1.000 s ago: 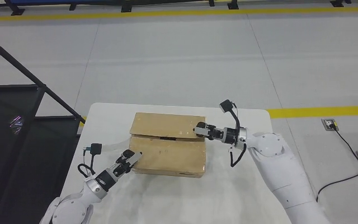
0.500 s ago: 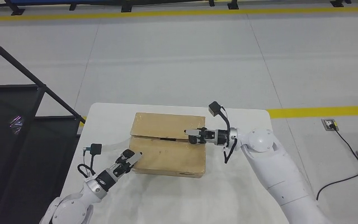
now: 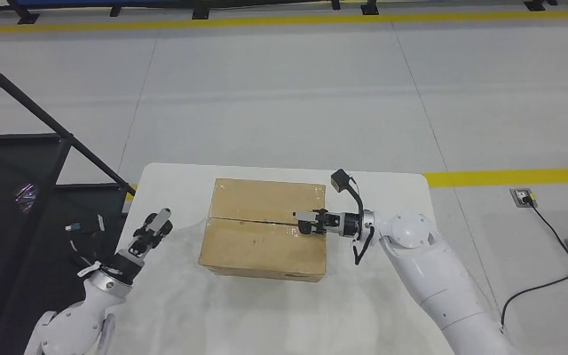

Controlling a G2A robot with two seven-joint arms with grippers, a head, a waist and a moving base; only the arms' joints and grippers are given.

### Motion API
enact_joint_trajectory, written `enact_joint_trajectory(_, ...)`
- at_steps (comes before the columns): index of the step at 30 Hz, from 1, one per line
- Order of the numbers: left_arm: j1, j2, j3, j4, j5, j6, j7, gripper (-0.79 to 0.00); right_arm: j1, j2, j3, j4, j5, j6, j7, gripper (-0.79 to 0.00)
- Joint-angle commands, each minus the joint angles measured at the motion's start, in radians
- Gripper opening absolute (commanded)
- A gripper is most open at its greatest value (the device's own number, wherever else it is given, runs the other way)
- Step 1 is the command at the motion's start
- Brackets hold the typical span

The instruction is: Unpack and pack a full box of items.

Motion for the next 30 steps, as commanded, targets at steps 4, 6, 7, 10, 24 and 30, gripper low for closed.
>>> enact_joint_trajectory(4, 0.009, 0.003, -0.046, -0.004, -0.003, 0.011, 0.011, 0.0, 0.0, 0.0, 0.0, 0.0, 0.0, 0.0, 0.0, 0.0)
enact_joint_trajectory(6, 0.009, 0.003, -0.046, -0.004, -0.003, 0.011, 0.011, 0.0, 0.0, 0.0, 0.0, 0.0, 0.0, 0.0, 0.0, 0.0)
enact_joint_trajectory(7, 0.009, 0.003, -0.046, -0.004, -0.003, 0.011, 0.011, 0.0, 0.0, 0.0, 0.0, 0.0, 0.0, 0.0, 0.0, 0.0)
enact_joint_trajectory(10, 0.009, 0.003, -0.046, -0.004, -0.003, 0.011, 0.011, 0.0, 0.0, 0.0, 0.0, 0.0, 0.0, 0.0, 0.0, 0.0)
enact_joint_trajectory(24, -0.099, -0.035, 0.153, 0.352, -0.227, 0.153, 0.013, 0.0, 0.0, 0.0, 0.0, 0.0, 0.0, 0.0, 0.0, 0.0)
enact_joint_trajectory(30, -0.165, -0.049, 0.232, 0.443, -0.247, 0.135, -0.021, 0.0, 0.0, 0.0, 0.0, 0.0, 0.0, 0.0, 0.0, 0.0)
